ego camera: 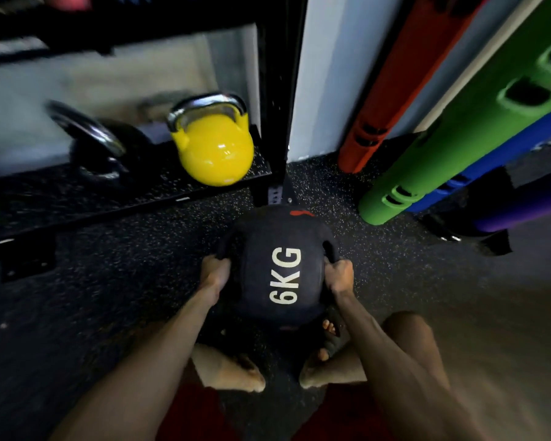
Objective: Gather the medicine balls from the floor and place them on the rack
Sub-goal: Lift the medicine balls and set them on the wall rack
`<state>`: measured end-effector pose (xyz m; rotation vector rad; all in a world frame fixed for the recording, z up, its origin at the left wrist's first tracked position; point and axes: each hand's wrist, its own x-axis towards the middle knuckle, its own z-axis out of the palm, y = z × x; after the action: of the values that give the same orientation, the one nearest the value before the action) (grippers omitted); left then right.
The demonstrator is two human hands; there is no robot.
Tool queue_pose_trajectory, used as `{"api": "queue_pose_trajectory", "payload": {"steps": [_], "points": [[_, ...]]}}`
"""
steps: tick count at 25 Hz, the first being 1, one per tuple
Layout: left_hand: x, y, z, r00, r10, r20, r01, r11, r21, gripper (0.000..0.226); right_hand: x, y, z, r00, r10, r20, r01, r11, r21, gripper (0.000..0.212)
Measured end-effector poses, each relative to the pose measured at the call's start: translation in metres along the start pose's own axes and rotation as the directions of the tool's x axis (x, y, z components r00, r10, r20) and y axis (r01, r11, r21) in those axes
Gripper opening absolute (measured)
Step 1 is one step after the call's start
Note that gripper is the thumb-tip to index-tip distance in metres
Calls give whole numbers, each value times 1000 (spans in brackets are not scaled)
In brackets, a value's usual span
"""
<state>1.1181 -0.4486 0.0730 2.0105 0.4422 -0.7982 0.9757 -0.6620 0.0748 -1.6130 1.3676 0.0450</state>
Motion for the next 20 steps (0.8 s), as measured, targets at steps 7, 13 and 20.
{"api": "queue_pose_trajectory", "payload": {"steps": [7,13,20], "points": [[-162,143,-125,992,100,-76,-110,982,-151,19,-142,-177,-107,969,-246,24,245,969,43,20],[-222,238,-192,944,268,-192,-315,907,-282,23,-188,-298,-146,895,-446,-26,445,884,144,23],[-300,321,-243,819,458,-345,-569,727,-385,9,-236,-407,-189,779,-626,-40,614,747,255,28]]}}
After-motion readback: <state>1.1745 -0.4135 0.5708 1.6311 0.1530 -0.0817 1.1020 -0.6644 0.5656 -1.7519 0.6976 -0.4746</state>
